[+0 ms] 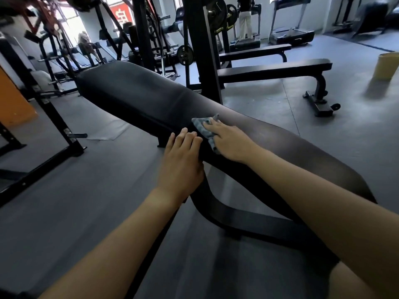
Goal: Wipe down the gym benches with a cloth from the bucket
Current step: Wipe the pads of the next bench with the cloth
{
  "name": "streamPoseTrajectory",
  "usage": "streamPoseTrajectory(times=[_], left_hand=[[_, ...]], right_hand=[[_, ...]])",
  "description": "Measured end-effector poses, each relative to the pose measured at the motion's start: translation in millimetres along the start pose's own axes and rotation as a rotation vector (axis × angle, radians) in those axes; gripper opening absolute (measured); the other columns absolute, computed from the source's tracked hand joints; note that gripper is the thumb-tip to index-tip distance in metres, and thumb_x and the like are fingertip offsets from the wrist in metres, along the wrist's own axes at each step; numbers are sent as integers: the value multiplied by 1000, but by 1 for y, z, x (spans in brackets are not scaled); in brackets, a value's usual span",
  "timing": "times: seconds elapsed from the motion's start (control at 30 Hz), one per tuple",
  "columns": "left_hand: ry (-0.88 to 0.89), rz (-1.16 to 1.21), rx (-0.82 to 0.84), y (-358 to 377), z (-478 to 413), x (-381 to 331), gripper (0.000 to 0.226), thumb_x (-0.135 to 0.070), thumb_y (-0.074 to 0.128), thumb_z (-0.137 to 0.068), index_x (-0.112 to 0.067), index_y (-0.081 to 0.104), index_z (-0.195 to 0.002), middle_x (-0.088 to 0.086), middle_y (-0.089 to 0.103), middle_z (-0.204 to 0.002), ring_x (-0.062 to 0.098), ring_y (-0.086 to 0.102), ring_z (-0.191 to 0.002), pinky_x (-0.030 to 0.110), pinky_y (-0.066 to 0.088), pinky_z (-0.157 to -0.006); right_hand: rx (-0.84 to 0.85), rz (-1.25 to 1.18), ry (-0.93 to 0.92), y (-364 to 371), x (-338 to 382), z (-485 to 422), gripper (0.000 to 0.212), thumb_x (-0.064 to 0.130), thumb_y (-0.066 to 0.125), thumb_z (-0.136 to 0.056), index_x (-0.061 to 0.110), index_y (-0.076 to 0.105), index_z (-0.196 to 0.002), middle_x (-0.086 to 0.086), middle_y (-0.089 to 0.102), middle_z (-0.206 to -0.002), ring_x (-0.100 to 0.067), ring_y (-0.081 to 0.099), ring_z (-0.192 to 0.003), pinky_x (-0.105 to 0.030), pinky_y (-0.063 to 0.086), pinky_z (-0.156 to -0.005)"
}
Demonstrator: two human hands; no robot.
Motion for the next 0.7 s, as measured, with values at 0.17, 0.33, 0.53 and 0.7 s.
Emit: streamPoseTrajectory(times=[0.17,0.33,0.53,0.7], left_hand=[[-14,12,12,-2,7,3,57,-16,62,-88,-15,51,-144,5,46,-156,27,24,-156,55,15,-127],[-137,57,-54,-9,21,25,71,-17,59,-87,-16,39,-155,5,27,-166,26,12,-158,51,7,-129],[-292,146,-126,-18,20,62,76,-14,56,-86,-8,31,-158,13,15,-170,31,20,-156,51,18,-127],[-228,223,-123,-7,25,76,80,-14,54,-86,-12,26,-161,10,11,-172,33,18,-157,55,28,-122]], right_hand=[[-190,-115,223,-1,-52,51,48,22,42,-101,26,50,-148,7,39,-160,-32,49,-135,-42,43,-110],[-180,-174,253,5,-45,62,52,27,40,-103,27,40,-154,4,33,-163,-28,41,-142,-37,36,-109],[-140,-20,12,20,22,34,58,27,37,-109,13,15,-161,-5,7,-170,-18,1,-156,-18,-4,-117],[-144,6,-30,21,42,-6,70,39,47,-105,15,14,-162,-9,8,-169,-23,4,-157,-29,6,-123]])
Point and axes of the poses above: each hand's wrist, its own z-axis away from the middle knuckle, its own y-axis out of the palm, x = y × z, the point moved 9 cm from there along -z, towards the middle knuckle
